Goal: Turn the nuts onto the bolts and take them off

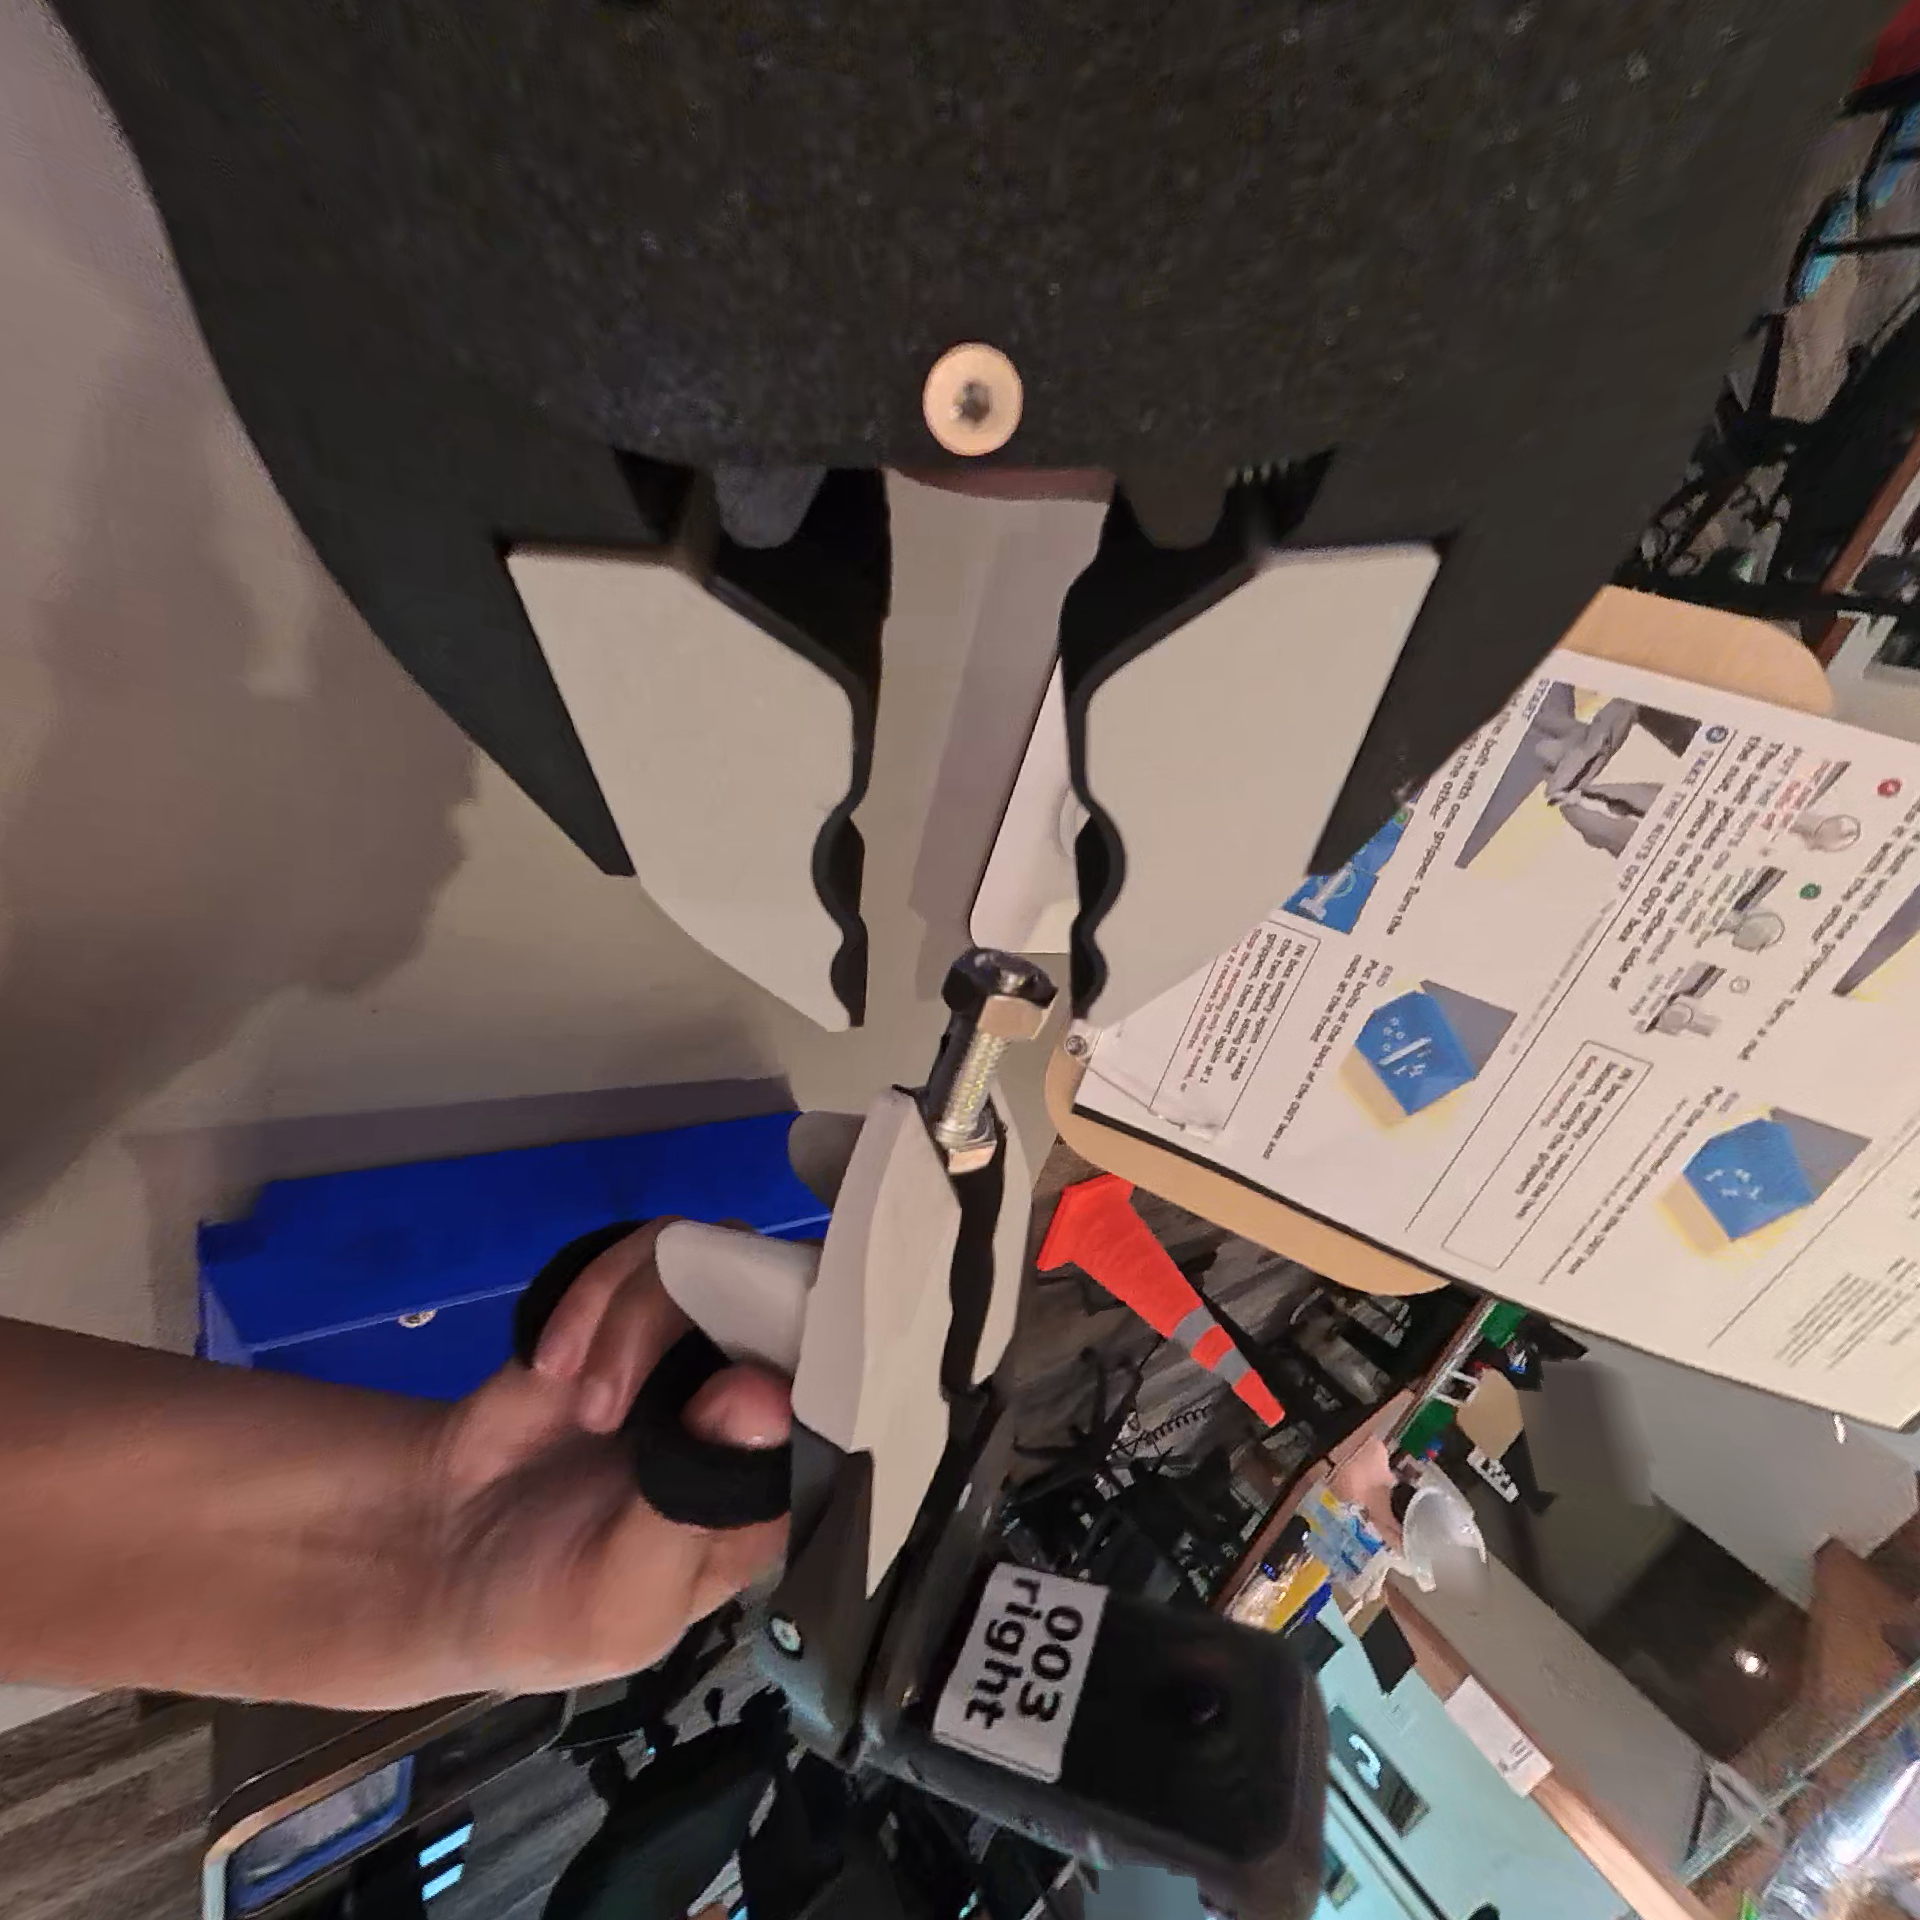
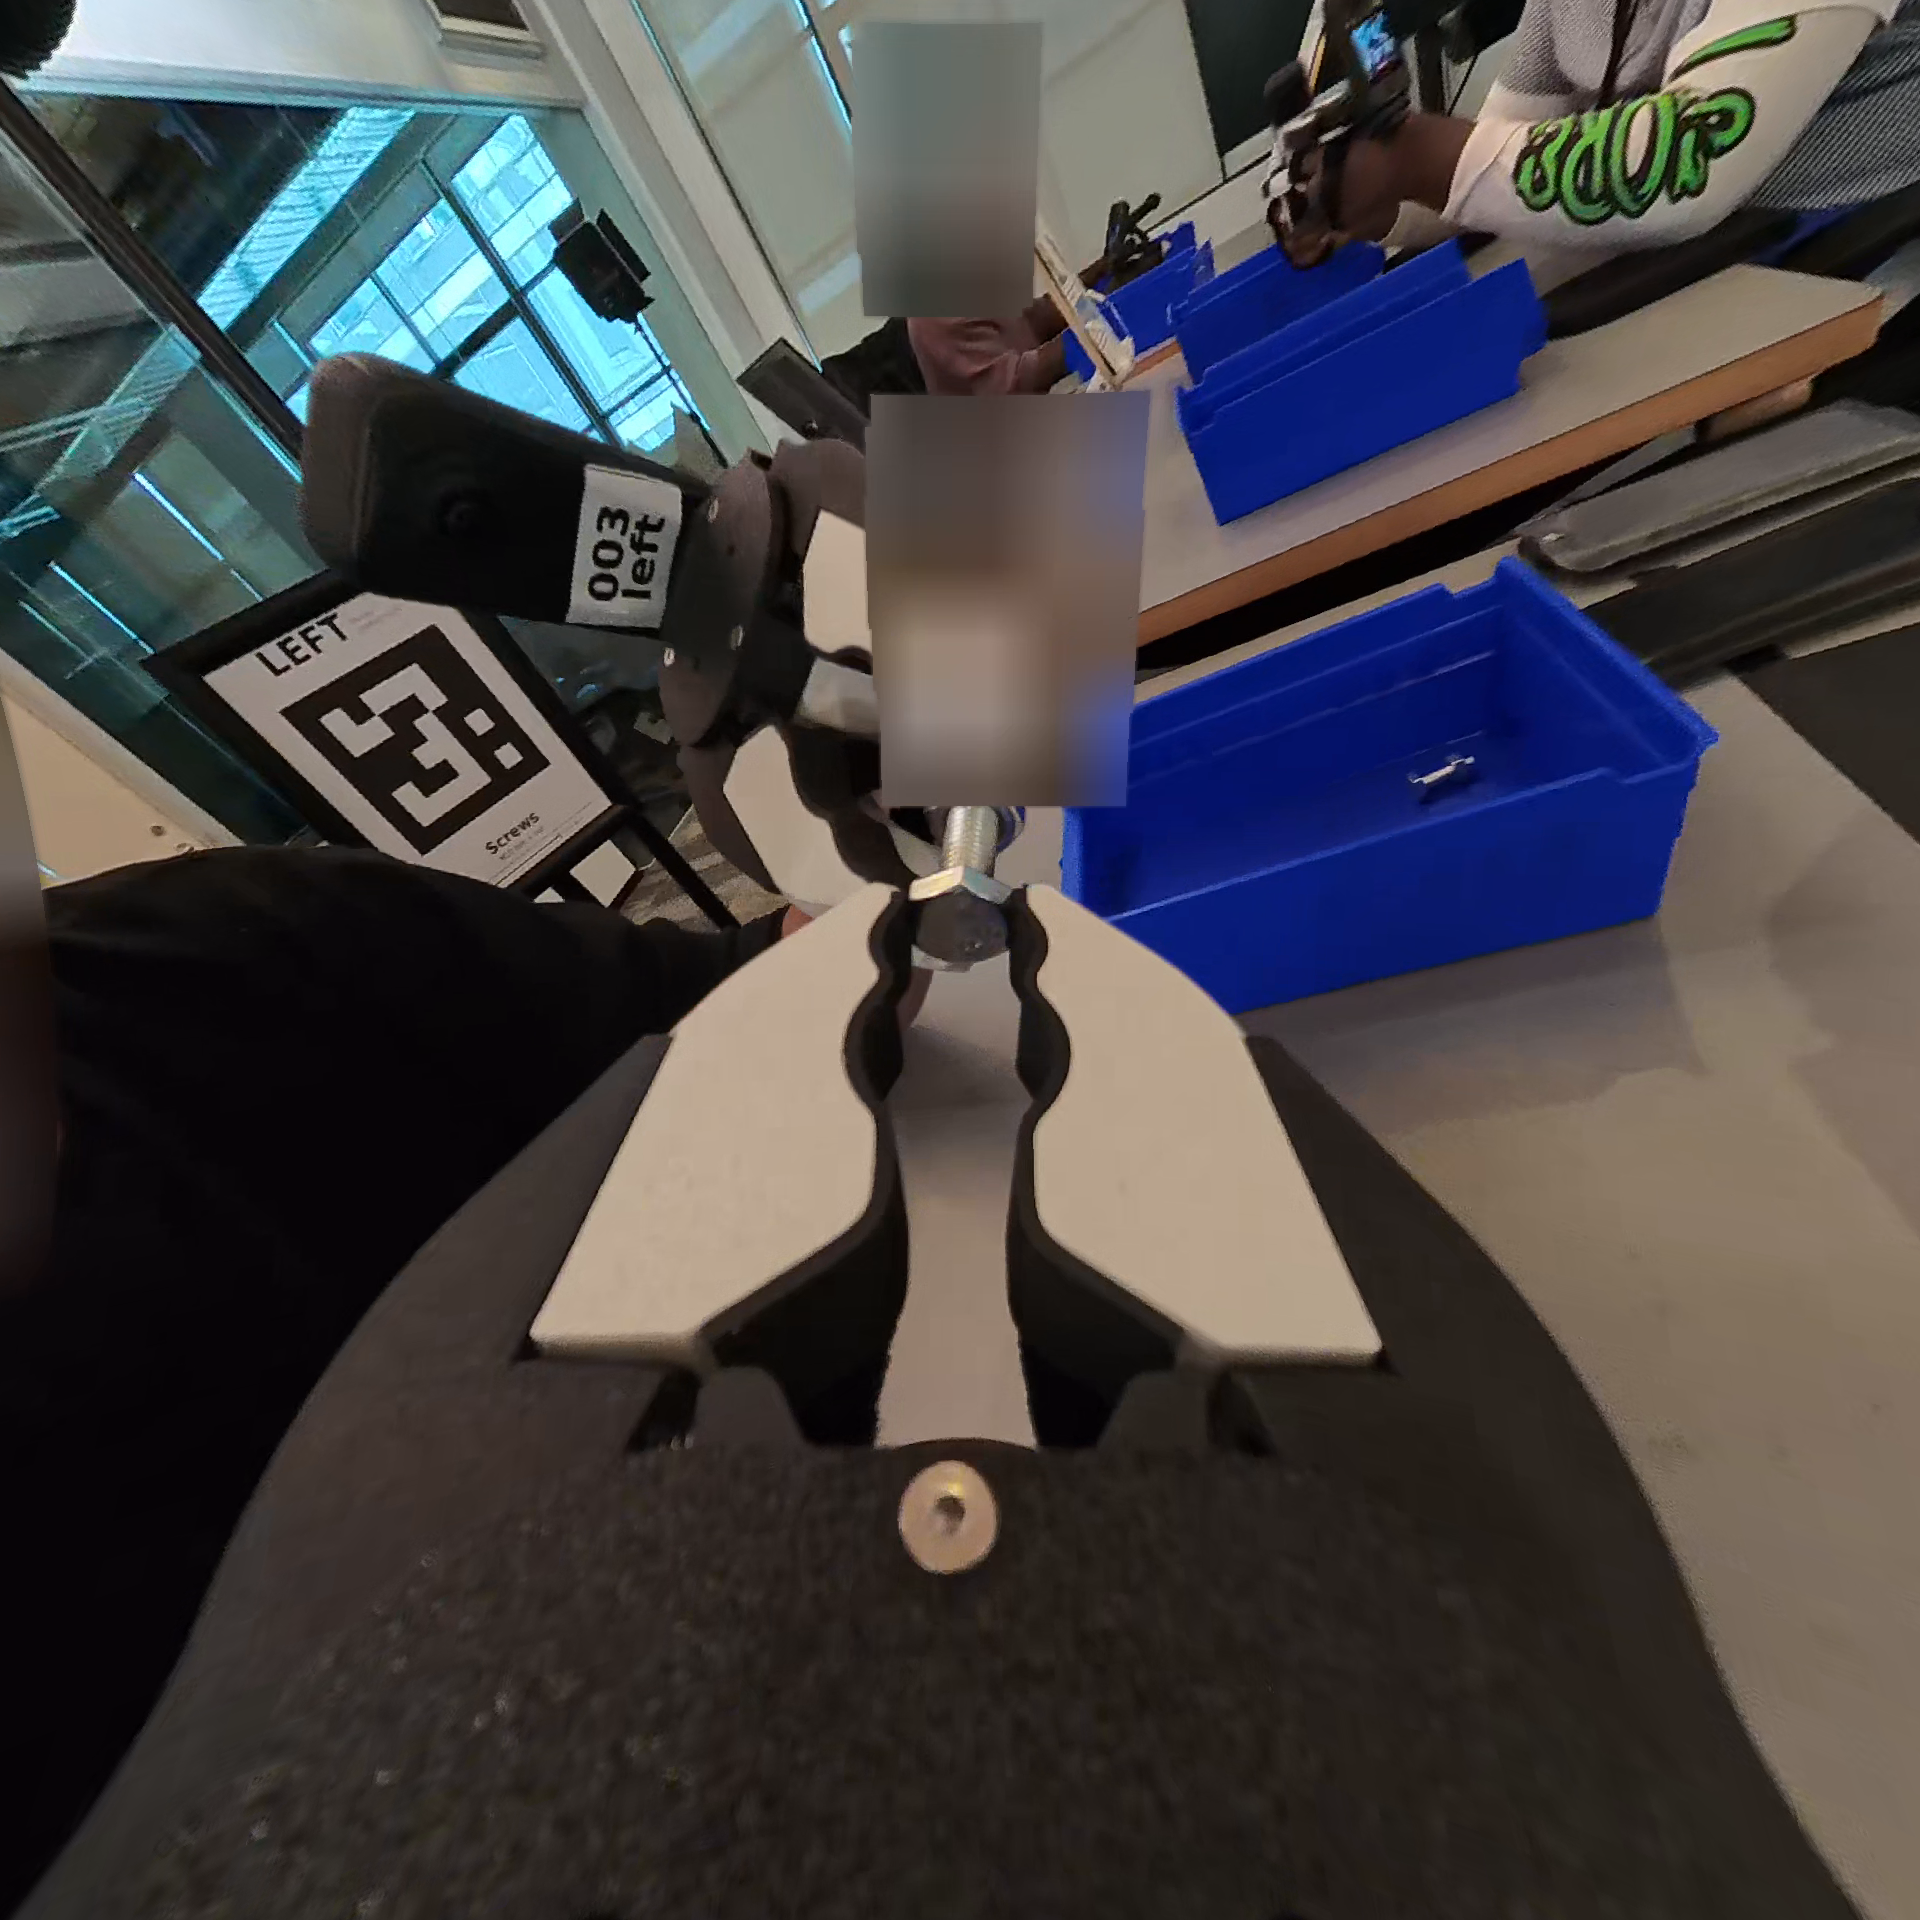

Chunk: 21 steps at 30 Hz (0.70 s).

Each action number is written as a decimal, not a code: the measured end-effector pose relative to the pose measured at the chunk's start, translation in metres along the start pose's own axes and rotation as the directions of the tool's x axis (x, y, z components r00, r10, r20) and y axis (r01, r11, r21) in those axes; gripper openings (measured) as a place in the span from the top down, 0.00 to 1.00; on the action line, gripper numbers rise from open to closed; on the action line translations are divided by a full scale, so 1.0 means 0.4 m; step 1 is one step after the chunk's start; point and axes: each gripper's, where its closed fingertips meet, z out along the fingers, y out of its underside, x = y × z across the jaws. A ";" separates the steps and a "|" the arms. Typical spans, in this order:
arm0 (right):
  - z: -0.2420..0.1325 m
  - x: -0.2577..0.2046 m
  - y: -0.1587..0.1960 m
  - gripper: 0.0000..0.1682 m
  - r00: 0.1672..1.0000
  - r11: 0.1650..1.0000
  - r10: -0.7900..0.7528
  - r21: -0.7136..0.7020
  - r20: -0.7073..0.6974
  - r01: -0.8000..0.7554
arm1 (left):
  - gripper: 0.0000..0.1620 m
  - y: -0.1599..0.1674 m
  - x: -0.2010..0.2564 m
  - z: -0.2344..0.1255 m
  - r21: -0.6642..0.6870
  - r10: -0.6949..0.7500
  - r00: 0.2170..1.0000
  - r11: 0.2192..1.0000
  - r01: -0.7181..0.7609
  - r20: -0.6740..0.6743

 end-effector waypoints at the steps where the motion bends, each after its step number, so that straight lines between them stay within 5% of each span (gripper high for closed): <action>1: 0.002 -0.002 0.001 0.89 1.000 1.000 -0.001 -0.005 0.002 0.001 | 0.80 0.000 0.003 -0.002 0.005 0.012 1.000 1.000 -0.012 -0.005; 6: 0.008 -0.015 0.010 0.89 1.000 1.000 -0.010 -0.028 0.028 0.010 | 0.85 0.003 0.010 -0.018 0.030 0.032 0.999 0.999 -0.031 -0.037; 10: 0.015 -0.025 0.014 0.89 0.997 0.996 -0.072 -0.047 0.022 0.073 | 0.89 -0.009 0.028 -0.033 0.066 -0.244 0.927 0.960 0.273 -0.285; 12: 0.016 -0.032 0.015 0.89 0.994 0.992 -0.110 -0.053 0.015 0.111 | 0.89 -0.021 0.037 -0.043 0.052 -0.407 0.792 0.876 0.479 -0.455; 17: 0.008 -0.009 0.017 0.89 0.983 0.983 -0.169 -0.082 -0.076 0.163 | 0.89 -0.025 0.037 -0.040 -0.246 -0.666 0.161 0.473 0.846 -0.729; 19: 0.001 0.010 0.019 0.89 0.980 0.984 -0.162 -0.090 -0.113 0.152 | 0.89 -0.017 0.031 -0.025 -0.292 -0.671 0.065 0.405 0.866 -0.739; 21: -0.007 0.027 0.015 0.89 0.984 0.991 -0.122 -0.074 -0.131 0.113 | 0.89 -0.008 0.021 -0.007 -0.272 -0.684 0.106 0.421 0.865 -0.722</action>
